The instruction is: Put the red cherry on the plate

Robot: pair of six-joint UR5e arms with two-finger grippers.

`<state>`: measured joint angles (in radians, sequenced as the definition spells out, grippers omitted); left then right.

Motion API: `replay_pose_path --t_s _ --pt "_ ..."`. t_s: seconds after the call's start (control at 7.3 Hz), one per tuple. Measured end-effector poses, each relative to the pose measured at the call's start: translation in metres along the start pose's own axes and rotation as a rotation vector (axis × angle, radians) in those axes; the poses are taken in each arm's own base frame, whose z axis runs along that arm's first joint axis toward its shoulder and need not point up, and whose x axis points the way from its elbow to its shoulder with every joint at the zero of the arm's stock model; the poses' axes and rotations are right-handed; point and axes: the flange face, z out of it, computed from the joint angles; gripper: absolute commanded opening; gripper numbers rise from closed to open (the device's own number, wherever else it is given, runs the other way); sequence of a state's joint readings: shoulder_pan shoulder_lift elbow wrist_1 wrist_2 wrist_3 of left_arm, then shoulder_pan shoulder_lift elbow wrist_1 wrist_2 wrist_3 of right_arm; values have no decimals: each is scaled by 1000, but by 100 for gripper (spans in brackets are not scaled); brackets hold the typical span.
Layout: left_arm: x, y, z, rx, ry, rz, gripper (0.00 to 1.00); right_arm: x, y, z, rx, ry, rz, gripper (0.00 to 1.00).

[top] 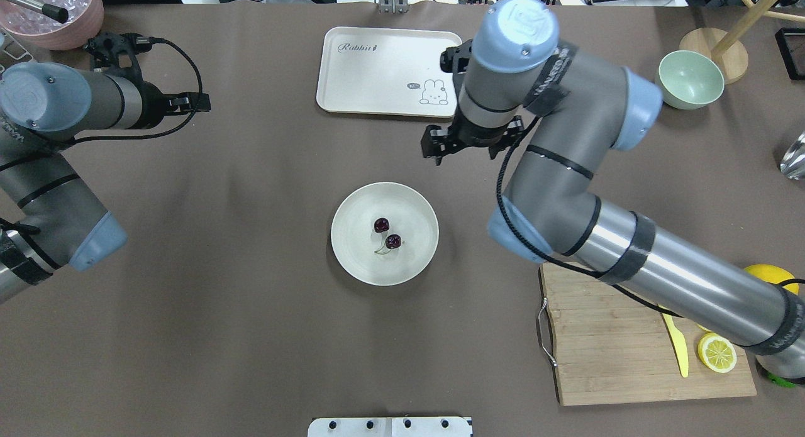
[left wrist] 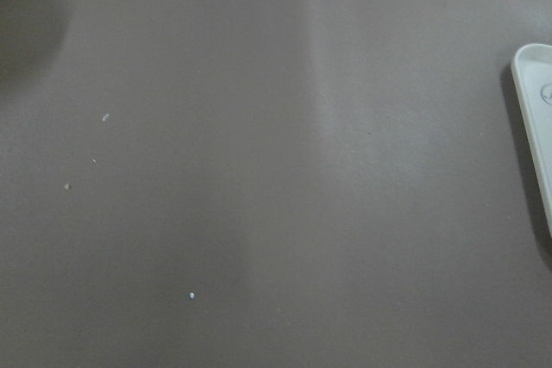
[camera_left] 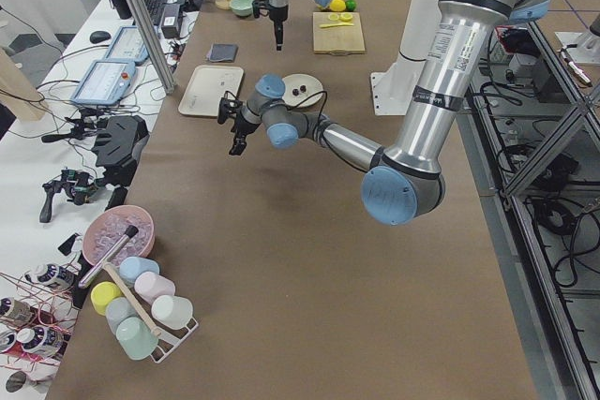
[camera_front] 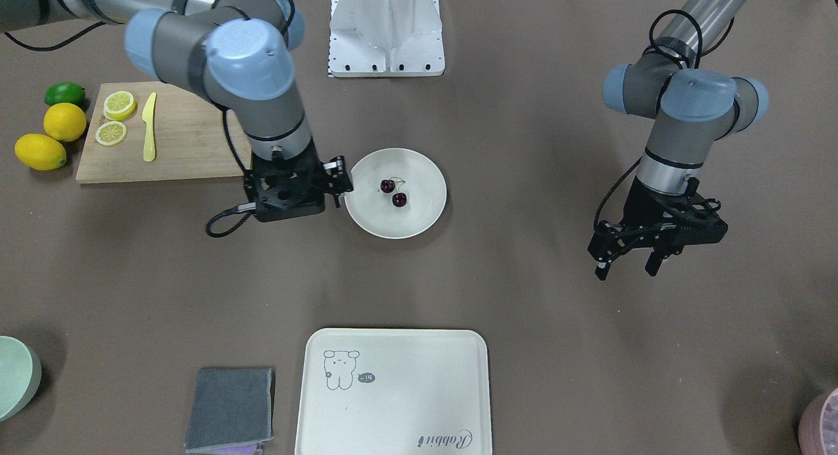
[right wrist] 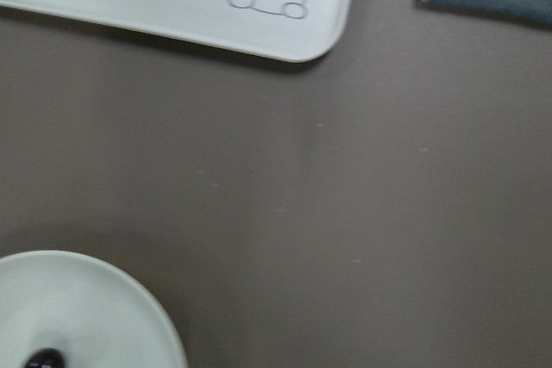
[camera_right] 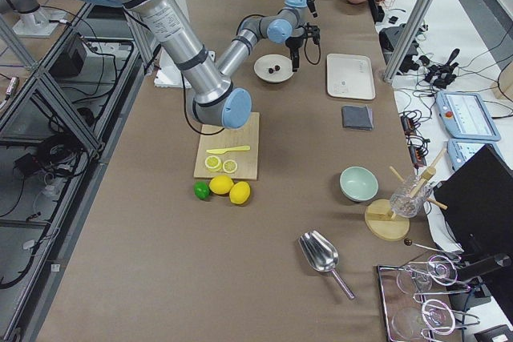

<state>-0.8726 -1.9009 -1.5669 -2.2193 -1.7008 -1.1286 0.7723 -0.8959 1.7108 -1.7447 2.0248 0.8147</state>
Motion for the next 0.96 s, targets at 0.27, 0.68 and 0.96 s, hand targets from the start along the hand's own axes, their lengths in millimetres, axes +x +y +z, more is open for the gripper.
replay_pose_path --t_s 0.27,0.68,0.96 --pt "-43 -32 -13 -7 -26 91 98 131 -11 -34 -64 33 -71 100" --pt "-198 -78 -66 -159 -37 226 98 336 9 -59 -120 -33 -103 100" --pt "-296 -80 -102 -225 -77 296 98 445 49 -70 -119 -39 -76 100"
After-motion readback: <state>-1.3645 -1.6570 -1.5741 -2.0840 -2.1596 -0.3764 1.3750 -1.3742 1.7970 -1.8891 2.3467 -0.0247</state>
